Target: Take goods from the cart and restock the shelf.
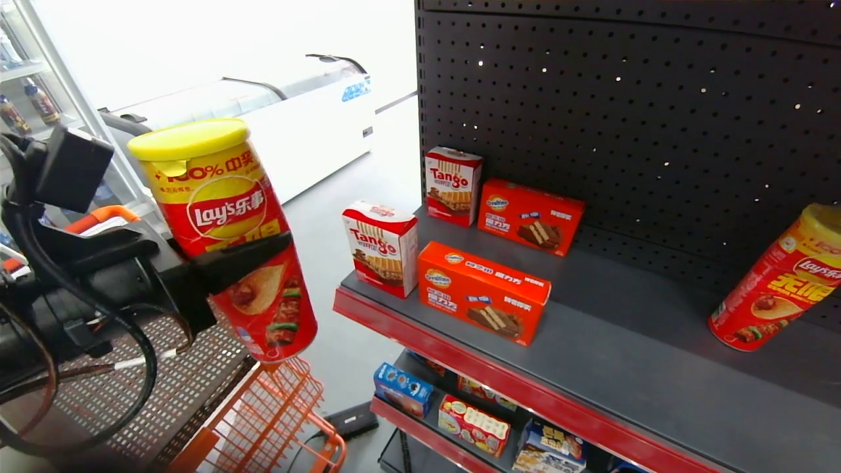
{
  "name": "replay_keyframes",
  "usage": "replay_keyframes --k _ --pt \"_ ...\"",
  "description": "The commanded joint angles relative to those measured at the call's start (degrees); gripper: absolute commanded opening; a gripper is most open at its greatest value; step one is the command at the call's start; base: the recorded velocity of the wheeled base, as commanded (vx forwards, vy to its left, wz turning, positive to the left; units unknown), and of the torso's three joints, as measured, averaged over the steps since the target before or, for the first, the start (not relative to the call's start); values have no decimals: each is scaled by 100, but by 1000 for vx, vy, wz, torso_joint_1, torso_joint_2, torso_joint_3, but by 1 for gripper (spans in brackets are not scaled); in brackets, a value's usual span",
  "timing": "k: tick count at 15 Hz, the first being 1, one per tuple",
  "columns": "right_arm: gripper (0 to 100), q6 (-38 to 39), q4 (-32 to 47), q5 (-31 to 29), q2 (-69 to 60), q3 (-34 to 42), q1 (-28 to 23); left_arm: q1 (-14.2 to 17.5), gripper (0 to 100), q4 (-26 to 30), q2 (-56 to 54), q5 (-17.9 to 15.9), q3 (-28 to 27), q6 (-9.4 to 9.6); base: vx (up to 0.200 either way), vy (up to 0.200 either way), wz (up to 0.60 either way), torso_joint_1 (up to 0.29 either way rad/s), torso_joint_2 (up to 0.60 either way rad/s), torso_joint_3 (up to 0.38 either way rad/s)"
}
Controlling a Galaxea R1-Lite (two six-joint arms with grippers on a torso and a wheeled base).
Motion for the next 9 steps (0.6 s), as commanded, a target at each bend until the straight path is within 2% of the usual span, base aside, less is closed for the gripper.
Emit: replay_keyframes --k 1,3,5,7,9 --pt "100 -2 -4 -1 8 0 2 -99 0 -2 -214 -366 114 -41 0 0 0 0 0 0" --pt "100 -2 -4 -1 8 0 2 -204 0 -11 -214 -1069 79 -58 0 0 0 0 0 0" --pt "100 -2 -4 -1 8 0 2 -178 0 -11 -214 -1148 123 -58 0 0 0 0 0 0" --pt "100 -2 -4 -10 8 0 2 -196 0 -2 -144 -1122 123 29 0 0 0 0 0 0" --pt "100 -2 -4 -1 8 0 2 -257 0 -29 147 -1113 149 399 0 0 0 0 0 0"
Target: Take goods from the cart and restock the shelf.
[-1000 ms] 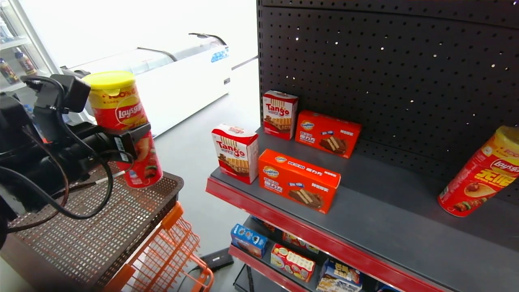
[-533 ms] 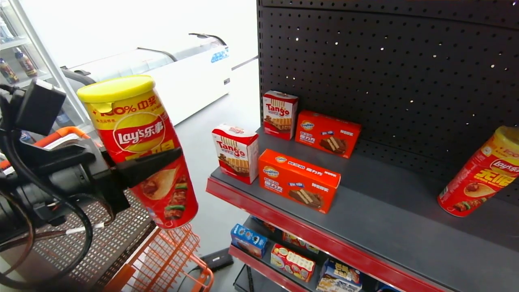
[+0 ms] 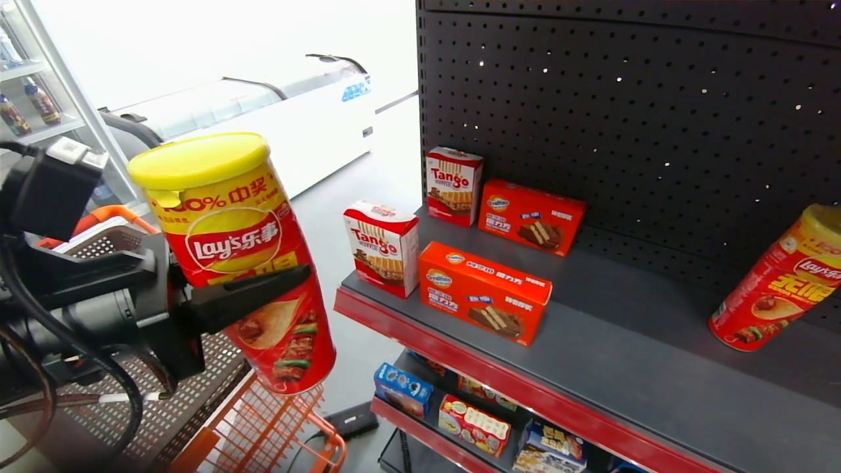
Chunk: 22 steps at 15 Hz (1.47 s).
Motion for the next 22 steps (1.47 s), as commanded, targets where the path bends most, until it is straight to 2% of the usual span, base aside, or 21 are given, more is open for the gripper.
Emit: replay_keyframes --k 1,2,5,9,16,22 --pt "100 -2 -1 1 8 0 2 -43 0 -35 382 6 -10 309 0 0 0 0 0 0" --pt "100 -2 -1 1 8 0 2 -122 0 -62 575 15 -194 397 0 0 0 0 0 0" --pt "100 -2 -1 1 8 0 2 -350 0 -71 856 23 -493 388 0 0 0 0 0 0" --pt "100 -19 -1 1 8 0 2 -746 0 -79 997 -100 -599 379 0 0 0 0 0 0" --pt "100 -19 -1 10 8 0 2 -799 0 -176 1102 -495 -801 379 0 0 0 0 0 0" --pt "100 -19 -1 10 8 0 2 -799 0 -194 1120 -539 -933 379 0 0 -600 2 2 1"
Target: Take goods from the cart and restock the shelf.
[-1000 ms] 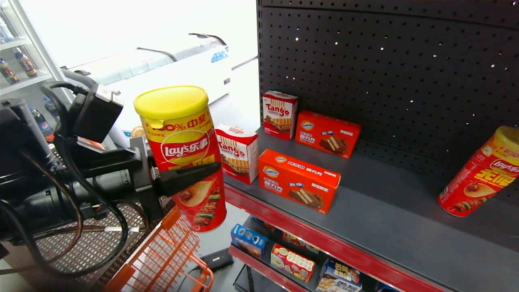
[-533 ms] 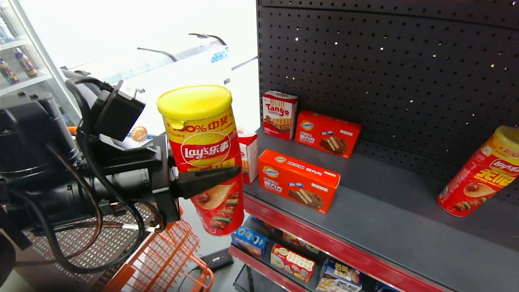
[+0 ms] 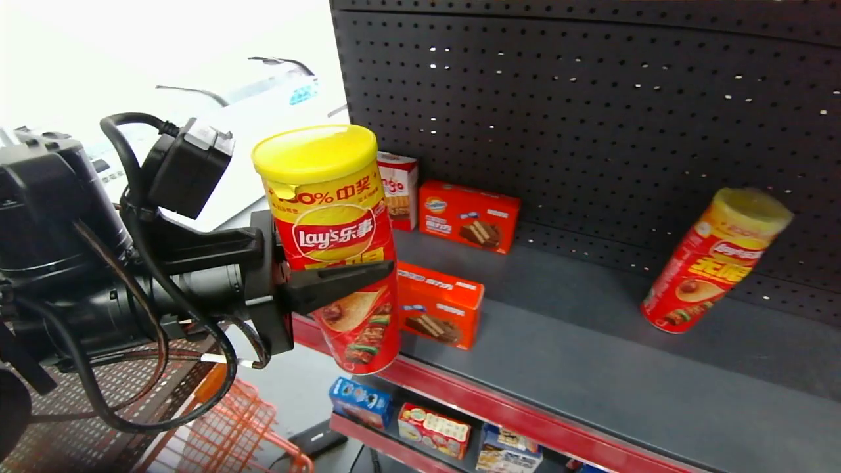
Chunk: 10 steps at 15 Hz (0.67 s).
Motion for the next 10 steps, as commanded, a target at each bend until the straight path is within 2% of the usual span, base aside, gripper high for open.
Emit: replay_keyframes --k 1,6,10 --pt "100 -2 -1 -1 8 0 4 1 0 9 16 0 -31 -1 0 0 -600 7 2 7" --pt "100 -2 -1 -1 8 0 4 1 0 9 16 0 -39 -1 0 0 -600 1 3 1" --pt "100 7 -1 -1 8 0 4 10 0 9 33 0 -48 -1 0 0 0 0 0 0"
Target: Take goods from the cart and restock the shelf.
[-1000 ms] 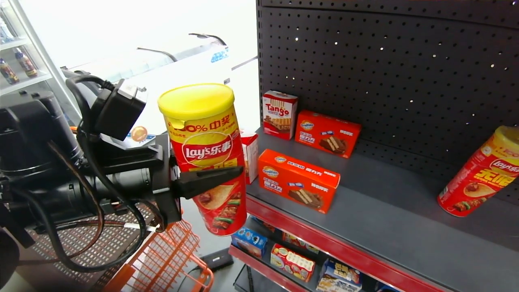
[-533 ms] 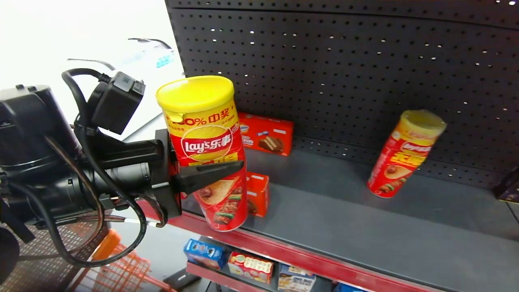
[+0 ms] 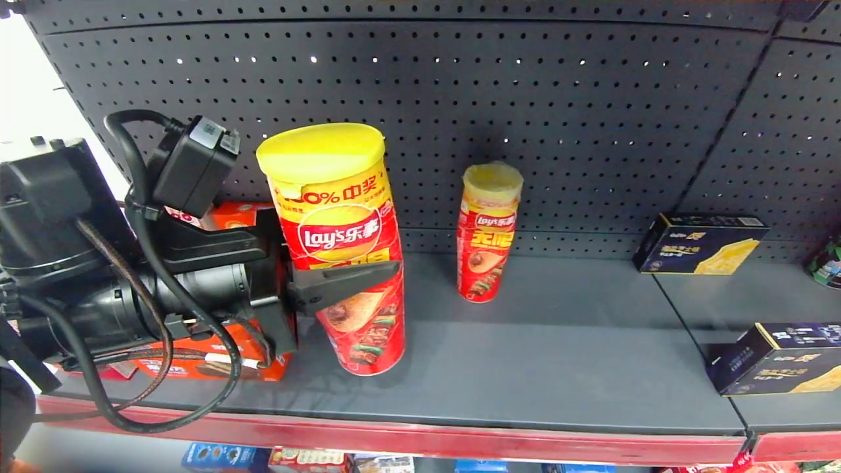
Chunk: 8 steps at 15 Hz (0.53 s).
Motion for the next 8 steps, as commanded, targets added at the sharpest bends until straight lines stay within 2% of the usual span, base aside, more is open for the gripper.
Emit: replay_keyframes --k 1,3,5,8 --pt "100 -2 -6 0 8 0 0 3 0 -9 8 3 1 -1 0 0 0 0 0 0" --pt "100 -2 -6 0 8 0 0 3 0 -9 17 3 -8 -1 0 0 0 0 0 0" --pt "100 -2 -6 0 8 0 0 3 0 -9 25 3 -17 -1 0 0 -600 0 0 2" --pt "100 -2 -6 0 8 0 0 3 0 -9 34 3 -8 -1 0 0 0 0 0 0"
